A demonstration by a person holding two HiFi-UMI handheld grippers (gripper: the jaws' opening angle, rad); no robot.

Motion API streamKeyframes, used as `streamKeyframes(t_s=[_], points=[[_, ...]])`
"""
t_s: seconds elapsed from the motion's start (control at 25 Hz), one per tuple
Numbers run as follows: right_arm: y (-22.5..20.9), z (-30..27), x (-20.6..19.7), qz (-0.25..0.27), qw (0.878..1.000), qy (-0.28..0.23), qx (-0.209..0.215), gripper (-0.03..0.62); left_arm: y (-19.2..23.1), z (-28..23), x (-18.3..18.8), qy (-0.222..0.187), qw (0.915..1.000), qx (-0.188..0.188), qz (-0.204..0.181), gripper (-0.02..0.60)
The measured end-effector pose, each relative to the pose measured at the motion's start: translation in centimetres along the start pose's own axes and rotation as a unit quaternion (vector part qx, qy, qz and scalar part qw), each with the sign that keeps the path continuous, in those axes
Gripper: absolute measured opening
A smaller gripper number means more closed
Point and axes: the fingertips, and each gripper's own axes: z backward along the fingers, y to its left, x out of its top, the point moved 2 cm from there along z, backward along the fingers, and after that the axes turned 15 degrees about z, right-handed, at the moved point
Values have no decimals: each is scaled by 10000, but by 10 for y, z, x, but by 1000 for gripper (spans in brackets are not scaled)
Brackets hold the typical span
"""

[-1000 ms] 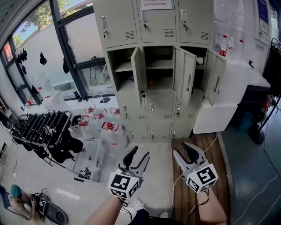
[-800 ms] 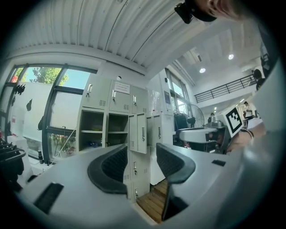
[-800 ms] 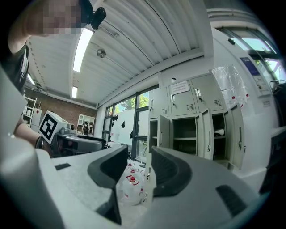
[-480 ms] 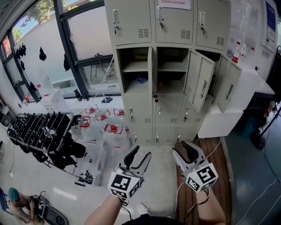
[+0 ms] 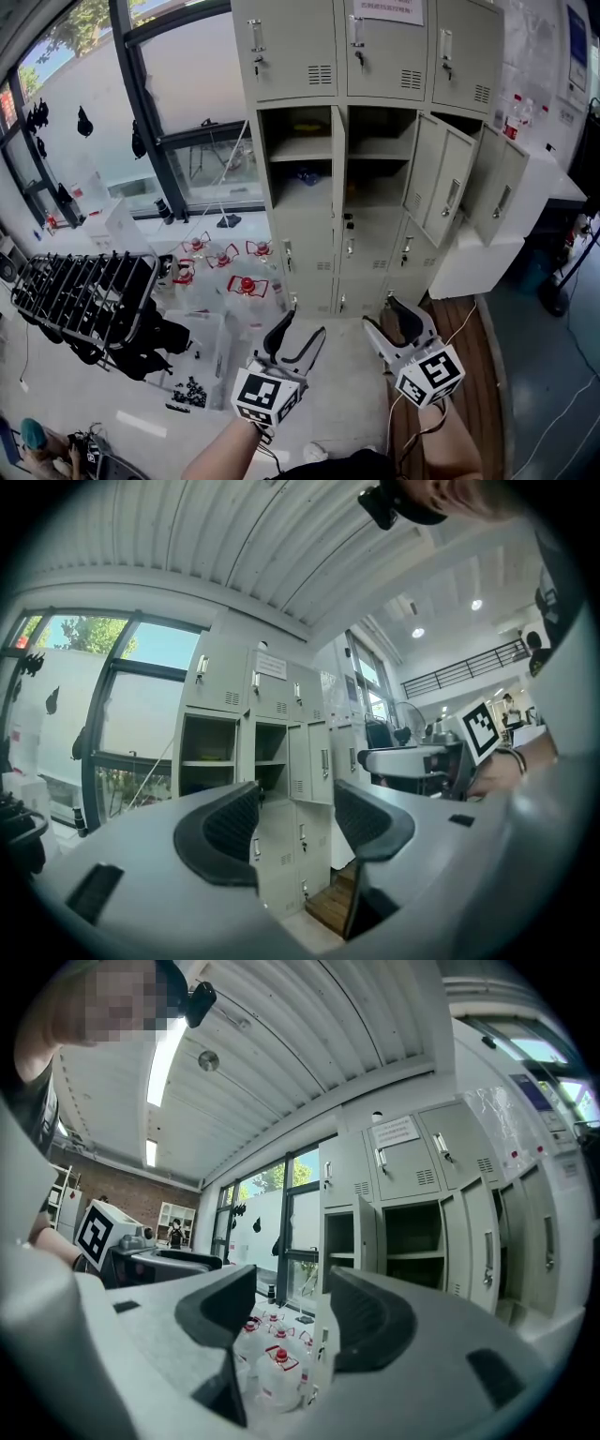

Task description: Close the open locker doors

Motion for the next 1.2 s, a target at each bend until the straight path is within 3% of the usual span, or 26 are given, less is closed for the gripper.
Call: streamKeyframes(t_s=[0.52, 1.2], points=[[-14, -62, -13, -88, 9997, -14, 217, 264, 46, -22, 4, 50, 9998, 189, 62, 258], [-110, -151, -52, -319, 9976, -260, 548, 264, 87, -145, 11, 43, 9986, 533, -1, 258]])
